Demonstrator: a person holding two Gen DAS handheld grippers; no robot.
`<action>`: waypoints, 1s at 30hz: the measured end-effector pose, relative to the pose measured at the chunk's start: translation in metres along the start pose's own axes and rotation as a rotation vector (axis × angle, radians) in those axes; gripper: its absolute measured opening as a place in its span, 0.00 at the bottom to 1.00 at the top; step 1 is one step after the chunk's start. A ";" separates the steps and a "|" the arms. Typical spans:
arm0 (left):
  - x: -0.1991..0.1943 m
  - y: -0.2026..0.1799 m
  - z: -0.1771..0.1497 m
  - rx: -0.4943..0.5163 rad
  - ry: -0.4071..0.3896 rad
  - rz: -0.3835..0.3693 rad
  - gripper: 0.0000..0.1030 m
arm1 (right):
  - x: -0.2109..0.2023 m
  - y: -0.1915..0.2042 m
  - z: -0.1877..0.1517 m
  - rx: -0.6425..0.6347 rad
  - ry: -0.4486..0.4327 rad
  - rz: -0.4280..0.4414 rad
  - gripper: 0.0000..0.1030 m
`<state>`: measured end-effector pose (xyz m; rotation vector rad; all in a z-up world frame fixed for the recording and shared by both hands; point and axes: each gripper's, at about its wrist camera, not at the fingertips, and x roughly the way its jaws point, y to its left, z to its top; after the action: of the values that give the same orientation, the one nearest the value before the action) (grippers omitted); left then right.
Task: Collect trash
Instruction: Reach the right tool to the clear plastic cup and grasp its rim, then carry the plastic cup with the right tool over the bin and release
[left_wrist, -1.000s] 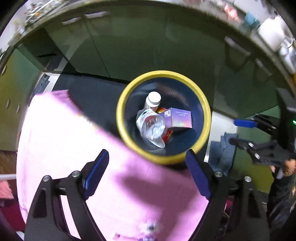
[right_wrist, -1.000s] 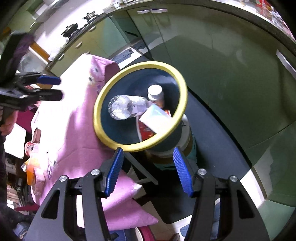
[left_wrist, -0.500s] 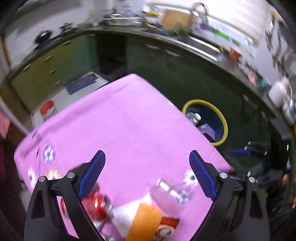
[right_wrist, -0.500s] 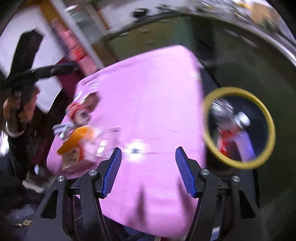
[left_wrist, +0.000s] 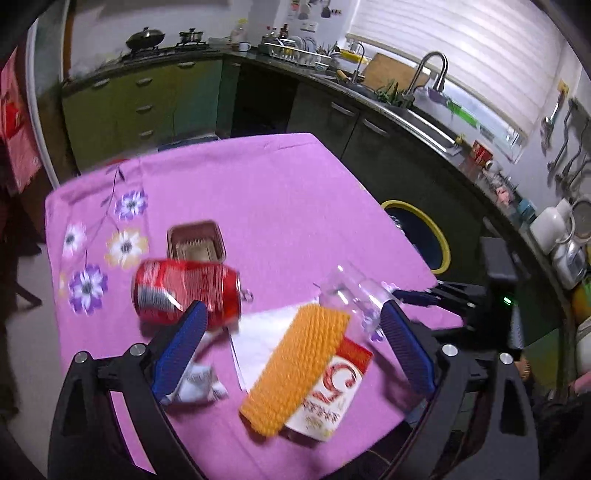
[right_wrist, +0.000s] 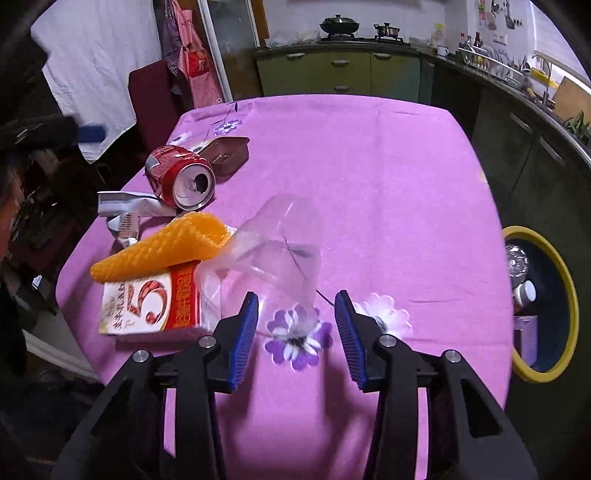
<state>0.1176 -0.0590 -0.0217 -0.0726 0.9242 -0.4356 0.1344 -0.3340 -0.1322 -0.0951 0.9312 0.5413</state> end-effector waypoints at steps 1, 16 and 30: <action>-0.001 0.002 -0.005 -0.010 -0.004 -0.003 0.88 | 0.004 0.000 0.001 0.006 -0.006 -0.008 0.35; 0.005 0.005 -0.025 -0.001 0.012 -0.010 0.89 | -0.037 -0.038 0.009 0.128 -0.143 -0.051 0.06; 0.018 -0.005 -0.029 0.019 0.053 -0.025 0.90 | -0.062 -0.239 -0.011 0.478 -0.093 -0.472 0.06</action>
<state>0.1023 -0.0667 -0.0519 -0.0559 0.9719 -0.4710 0.2128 -0.5686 -0.1265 0.1403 0.8875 -0.1186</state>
